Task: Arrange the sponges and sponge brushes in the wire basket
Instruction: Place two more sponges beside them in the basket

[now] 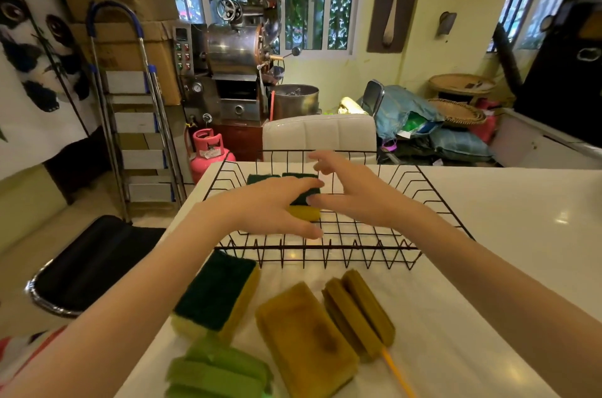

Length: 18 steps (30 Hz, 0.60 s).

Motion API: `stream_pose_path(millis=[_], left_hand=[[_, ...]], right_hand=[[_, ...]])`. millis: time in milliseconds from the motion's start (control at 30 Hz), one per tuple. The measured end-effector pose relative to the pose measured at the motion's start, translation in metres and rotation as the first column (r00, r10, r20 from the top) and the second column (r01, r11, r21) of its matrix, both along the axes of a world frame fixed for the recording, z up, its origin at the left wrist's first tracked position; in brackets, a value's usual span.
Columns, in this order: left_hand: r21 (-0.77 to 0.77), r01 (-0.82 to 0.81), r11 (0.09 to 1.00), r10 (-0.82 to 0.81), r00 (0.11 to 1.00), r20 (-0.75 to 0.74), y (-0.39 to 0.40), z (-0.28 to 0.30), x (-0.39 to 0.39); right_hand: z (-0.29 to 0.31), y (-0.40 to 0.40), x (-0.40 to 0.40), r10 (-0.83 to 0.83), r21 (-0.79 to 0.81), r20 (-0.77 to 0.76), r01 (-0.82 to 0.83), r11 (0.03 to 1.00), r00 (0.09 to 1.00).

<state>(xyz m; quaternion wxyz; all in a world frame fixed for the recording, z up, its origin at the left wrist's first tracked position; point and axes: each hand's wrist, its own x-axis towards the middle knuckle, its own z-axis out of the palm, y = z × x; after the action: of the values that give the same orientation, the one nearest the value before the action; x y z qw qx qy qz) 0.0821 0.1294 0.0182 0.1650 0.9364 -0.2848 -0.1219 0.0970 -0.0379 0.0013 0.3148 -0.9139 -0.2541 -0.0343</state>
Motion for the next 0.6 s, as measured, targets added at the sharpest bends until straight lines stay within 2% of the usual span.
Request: stream_pose_path(millis=[133,333,467,600], left_hand=[[-0.212,0.031,0.977,0.004,0.987,0.163,0.007,-0.008,-0.035],[-0.356,0.043,0.933,0.036,0.977,0.212,0.031,-0.032,-0.078],[-0.358,-0.037,0.933,0.098,0.983,0.154,0.044,-0.048,-0.098],[-0.311,-0.156,0.937,0.199,0.974,0.111,0.057,-0.064,-0.108]], right_hand=[[-0.004,-0.005,-0.045,0.025,0.124,0.074,-0.034,0.992,0.997],[-0.031,-0.003,-0.094,0.054,0.177,0.087,-0.069,0.982,0.995],[-0.050,-0.003,-0.115,0.158,0.094,0.054,-0.163,0.982,0.986],[-0.063,-0.004,-0.129,0.236,-0.112,0.046,-0.229,0.967,0.971]])
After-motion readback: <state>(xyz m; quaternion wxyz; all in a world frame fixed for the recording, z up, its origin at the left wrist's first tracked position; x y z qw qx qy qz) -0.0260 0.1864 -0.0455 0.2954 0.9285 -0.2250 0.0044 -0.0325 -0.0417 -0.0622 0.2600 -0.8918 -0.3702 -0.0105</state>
